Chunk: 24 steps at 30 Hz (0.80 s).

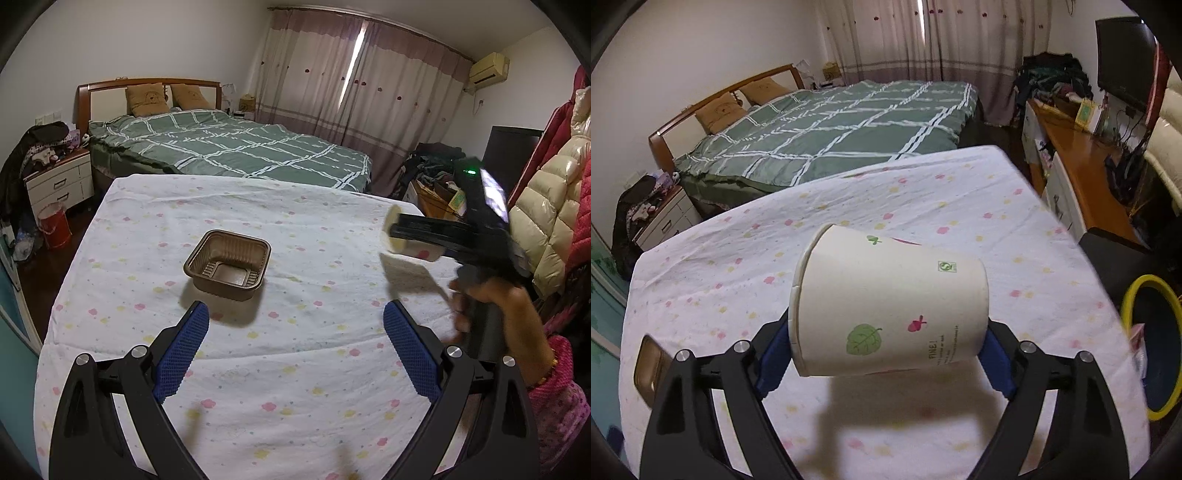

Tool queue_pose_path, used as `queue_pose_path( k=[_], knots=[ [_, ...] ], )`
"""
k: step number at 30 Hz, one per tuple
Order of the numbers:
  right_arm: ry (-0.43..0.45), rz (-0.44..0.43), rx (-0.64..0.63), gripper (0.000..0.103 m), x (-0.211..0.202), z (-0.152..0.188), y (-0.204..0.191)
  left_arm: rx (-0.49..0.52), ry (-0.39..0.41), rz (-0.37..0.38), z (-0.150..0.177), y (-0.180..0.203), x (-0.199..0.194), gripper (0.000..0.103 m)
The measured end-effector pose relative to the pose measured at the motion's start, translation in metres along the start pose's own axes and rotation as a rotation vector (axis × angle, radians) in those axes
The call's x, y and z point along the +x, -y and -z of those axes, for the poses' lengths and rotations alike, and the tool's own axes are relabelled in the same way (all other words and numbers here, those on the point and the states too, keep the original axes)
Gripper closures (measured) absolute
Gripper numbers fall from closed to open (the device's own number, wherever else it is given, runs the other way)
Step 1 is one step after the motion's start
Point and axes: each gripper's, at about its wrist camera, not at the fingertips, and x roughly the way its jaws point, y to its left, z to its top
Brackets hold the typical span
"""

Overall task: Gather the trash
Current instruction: 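Carry the paper cup over the bin and open the right gripper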

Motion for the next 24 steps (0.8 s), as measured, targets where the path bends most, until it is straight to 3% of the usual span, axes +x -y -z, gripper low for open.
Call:
queue_pose_path(
  k=[5,10,17,24],
  knots=[
    [0.036,0.0,0.019,0.022,-0.033,0.009,0.036,0.004,0.001,-0.002,0.0,0.0,0.0,0.009],
    [0.069,0.055,0.066,0.022,-0.062,0.017,0.088,0.003,0.002,-0.009,0.001,0.0,0.0,0.009],
    [0.086,0.178,0.245,0.022,-0.095,0.041,0.198,0.018,0.001,-0.027,0.001,0.003,0.001,0.009],
    [0.027,0.293,0.395,0.022,-0.091,0.064,0.29,0.037,-0.012,-0.046,0.002,0.006,0.006,0.009]
  ],
)
